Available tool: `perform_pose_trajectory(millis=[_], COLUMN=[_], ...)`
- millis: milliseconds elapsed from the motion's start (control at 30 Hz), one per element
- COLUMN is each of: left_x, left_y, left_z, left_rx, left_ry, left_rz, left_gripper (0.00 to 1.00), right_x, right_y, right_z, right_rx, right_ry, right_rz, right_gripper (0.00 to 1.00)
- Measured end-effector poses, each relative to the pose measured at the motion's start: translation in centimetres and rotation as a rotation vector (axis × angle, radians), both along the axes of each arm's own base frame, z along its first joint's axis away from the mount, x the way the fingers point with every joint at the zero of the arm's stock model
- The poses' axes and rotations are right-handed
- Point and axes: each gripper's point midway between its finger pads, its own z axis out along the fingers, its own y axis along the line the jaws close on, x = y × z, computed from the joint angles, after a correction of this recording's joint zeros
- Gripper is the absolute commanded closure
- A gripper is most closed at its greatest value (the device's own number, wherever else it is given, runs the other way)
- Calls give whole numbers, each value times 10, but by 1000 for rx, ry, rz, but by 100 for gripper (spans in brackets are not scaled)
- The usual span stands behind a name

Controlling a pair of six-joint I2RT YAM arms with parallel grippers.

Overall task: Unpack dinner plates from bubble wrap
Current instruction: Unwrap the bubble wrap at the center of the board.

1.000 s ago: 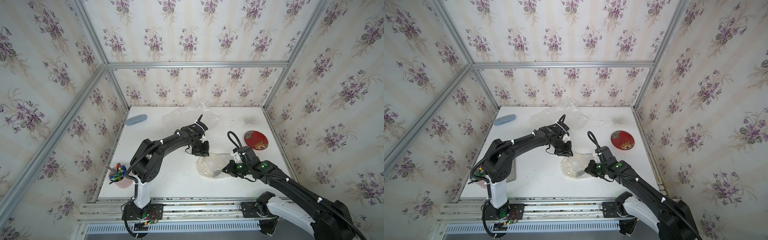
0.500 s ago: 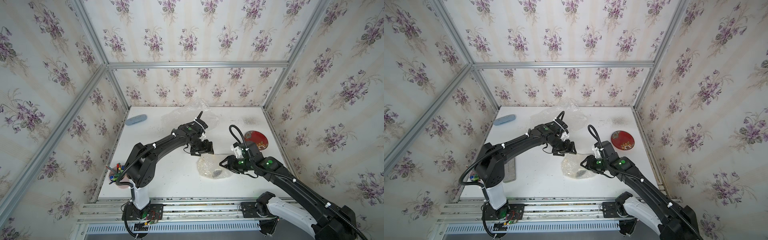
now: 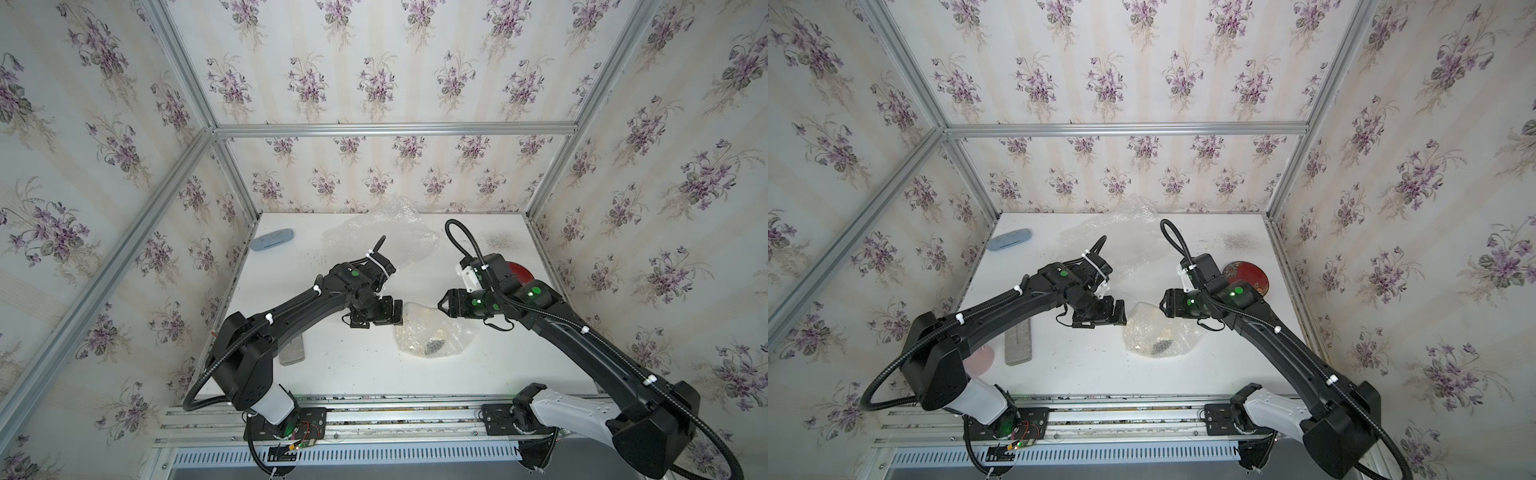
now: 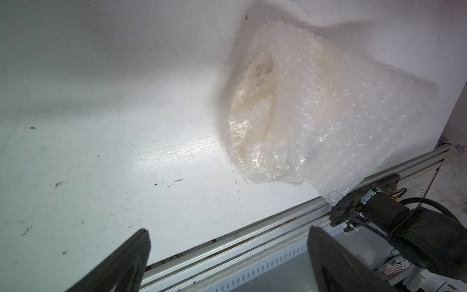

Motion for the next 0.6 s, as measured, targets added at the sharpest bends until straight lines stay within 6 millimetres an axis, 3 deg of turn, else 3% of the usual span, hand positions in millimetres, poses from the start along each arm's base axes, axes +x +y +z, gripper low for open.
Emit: perform_pose_trajectory(millis=[133,300,600], left_x=[-8,-18,-34], left_y=[11,29,59], left_z=[-11,-12,-17], left_rx=[25,24,27], left_ry=[28,33,41], left_rz=[38,102,204], left_gripper=[2,1,1], right_x=[18,24,28], right_y=[27,57,85], right_z=[-19,-49,-81], right_rx=[-71,-167,-295], right_ry=[33,82,83], right_rz=[73,161,229], right_gripper=[23,22,20])
